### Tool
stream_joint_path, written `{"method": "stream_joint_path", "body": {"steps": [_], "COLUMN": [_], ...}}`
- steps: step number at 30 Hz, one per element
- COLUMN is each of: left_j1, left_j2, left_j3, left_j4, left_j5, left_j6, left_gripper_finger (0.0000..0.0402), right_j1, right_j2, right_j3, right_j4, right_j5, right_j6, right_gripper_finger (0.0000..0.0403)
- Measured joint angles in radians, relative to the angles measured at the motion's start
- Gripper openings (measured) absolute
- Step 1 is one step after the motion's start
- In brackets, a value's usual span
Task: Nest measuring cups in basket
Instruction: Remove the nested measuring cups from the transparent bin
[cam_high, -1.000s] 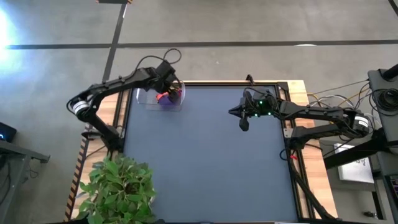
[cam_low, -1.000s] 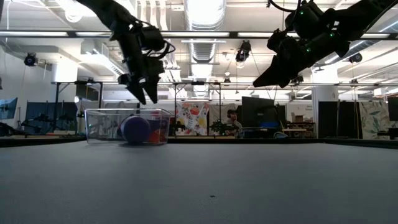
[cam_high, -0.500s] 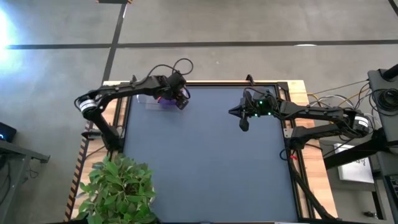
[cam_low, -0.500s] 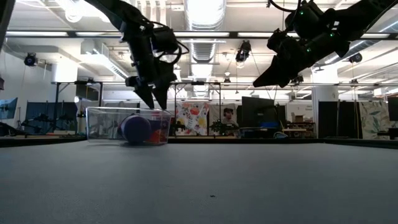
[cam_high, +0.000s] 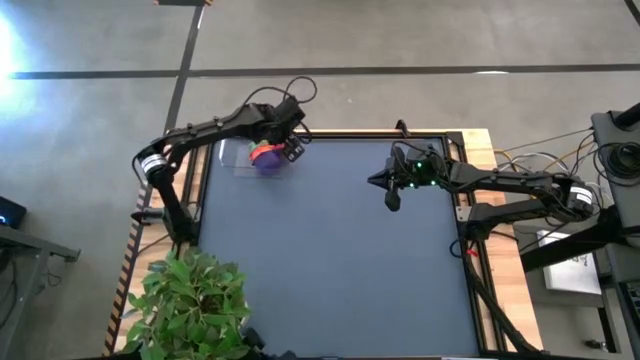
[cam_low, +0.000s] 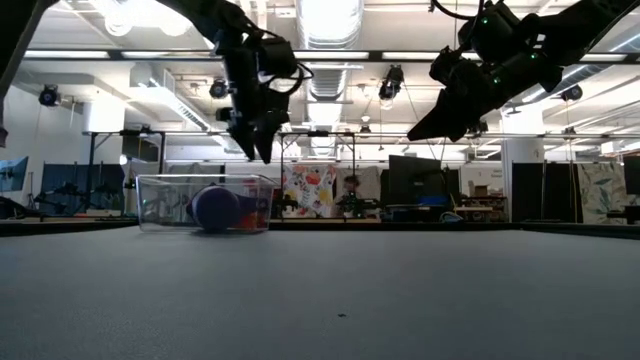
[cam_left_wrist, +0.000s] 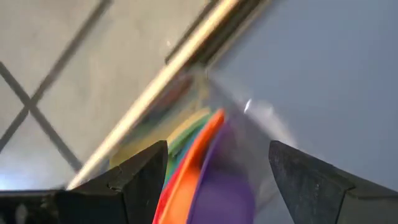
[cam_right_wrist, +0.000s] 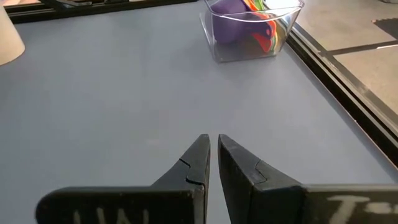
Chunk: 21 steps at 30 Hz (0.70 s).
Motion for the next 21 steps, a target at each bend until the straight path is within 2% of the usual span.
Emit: {"method": "stream_joint_path", "body": {"steps": [5,21], "left_j1": [0.031,0.071], "left_j2": [0.032,0.173], "left_j3": [-0.023,-0.032], "left_j4": [-0.079,-0.019], "left_j5": [0.008,-0.024], "left_j6": [0.010,0.075], "left_gripper_finger": [0.0262,0.0262], "right_j1": [0.000,0.000], "right_j2": [0.000,0.000], "right_j3": [0.000,0.000], "right_j4": [0.000,0.001], "right_j5": [0.000,0.000], "right_j6": [-0.006,0.002], "right_gripper_finger": [0.0022,0.0022]}}
